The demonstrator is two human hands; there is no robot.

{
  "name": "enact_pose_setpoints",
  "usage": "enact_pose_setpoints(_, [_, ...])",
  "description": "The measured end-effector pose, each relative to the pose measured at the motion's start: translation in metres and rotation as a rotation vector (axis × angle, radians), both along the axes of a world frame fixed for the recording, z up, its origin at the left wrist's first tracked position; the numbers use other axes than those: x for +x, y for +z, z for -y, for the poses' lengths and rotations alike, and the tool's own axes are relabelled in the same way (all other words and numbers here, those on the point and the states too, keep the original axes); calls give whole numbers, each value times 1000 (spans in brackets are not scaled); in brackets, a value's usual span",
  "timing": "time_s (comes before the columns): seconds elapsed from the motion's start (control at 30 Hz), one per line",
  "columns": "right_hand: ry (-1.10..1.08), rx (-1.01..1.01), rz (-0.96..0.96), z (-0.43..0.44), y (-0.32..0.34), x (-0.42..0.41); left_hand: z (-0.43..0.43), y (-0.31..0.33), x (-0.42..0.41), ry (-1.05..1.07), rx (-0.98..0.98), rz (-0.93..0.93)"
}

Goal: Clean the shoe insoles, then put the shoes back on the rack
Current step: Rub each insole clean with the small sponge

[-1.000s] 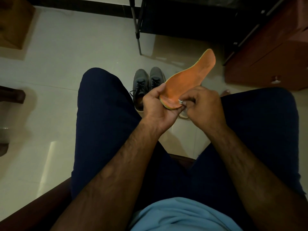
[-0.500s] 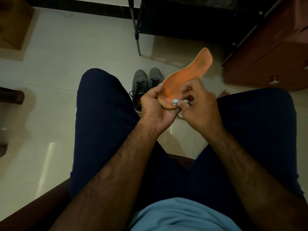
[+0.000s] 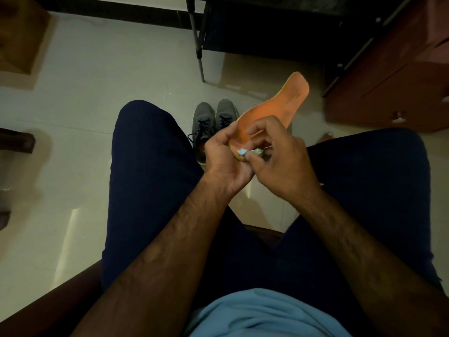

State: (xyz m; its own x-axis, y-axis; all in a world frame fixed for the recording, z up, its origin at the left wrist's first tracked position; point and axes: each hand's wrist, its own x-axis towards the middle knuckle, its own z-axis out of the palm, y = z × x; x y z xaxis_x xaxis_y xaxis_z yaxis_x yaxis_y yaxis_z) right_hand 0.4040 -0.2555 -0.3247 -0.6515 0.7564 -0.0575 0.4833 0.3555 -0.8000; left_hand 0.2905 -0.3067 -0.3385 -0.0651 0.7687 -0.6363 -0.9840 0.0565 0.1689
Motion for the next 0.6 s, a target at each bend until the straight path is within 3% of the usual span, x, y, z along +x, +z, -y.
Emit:
enact_pose_setpoints(0.13, [-100,9,48,-15,-9,5,-1,-3,2,16,6,22])
enact_pose_setpoints(0.3, [17,-16,7,-6,-5,5,1,-1,2,8,4,0])
enact_pose_setpoints(0.47, [-98,-49,30,-16,-10,5,0,-6,4,31,2,15])
enact_pose_setpoints(0.6, [0,-27,-13,-5,-5,-1,1,-3,2,46,3,2])
